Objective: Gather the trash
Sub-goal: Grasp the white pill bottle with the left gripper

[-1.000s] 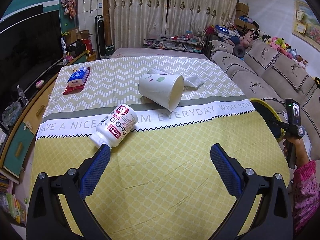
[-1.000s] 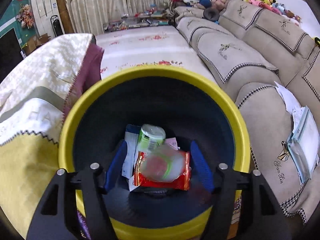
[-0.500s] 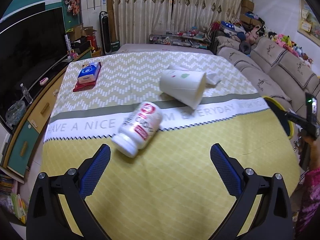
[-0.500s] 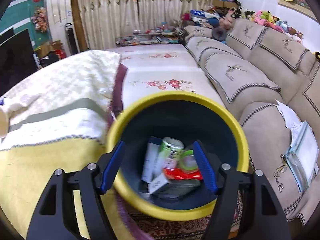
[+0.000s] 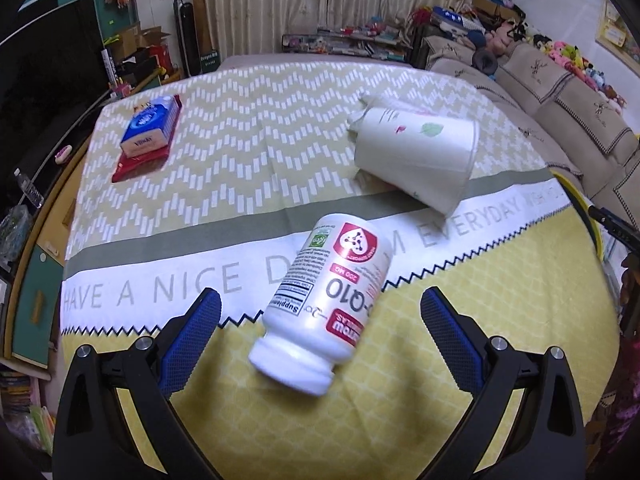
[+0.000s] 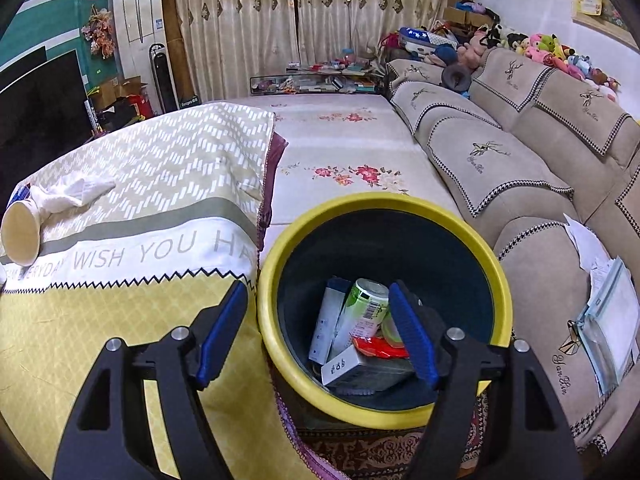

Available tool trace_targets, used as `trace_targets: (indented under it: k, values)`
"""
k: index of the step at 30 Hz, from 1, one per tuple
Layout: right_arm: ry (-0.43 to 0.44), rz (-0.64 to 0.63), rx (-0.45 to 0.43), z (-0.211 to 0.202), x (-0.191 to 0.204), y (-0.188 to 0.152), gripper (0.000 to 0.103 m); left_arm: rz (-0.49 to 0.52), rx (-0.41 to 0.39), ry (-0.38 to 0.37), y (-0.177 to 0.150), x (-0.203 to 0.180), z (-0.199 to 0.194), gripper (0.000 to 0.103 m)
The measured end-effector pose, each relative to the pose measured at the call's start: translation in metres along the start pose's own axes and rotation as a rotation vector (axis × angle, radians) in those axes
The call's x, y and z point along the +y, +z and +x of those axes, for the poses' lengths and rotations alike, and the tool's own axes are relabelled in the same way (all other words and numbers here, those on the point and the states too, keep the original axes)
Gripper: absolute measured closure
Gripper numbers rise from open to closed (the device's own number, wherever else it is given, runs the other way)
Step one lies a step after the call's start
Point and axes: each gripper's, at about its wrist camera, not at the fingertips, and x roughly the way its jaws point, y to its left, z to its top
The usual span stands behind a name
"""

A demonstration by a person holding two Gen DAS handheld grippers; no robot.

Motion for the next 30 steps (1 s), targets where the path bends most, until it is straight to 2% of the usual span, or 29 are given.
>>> trace_targets:
  k: [13, 26, 30]
  values:
    - [0.014, -0.015, 0.021, 0.011, 0.005, -0.004, 0.033, 0.04, 0.038, 0.01, 0.007, -0.002, 0.024, 0.033]
    - [0.022, -0.015, 0.031, 0.014, 0.005, -0.007, 0.033, 0.07, 0.047, 0.023, 0.006, -0.011, 0.024, 0.048]
    - [0.024, -0.007, 0.024, 0.011, 0.003, -0.009, 0.033, 0.073, 0.046, 0.003, 0.003, -0.017, 0.018, 0.05]
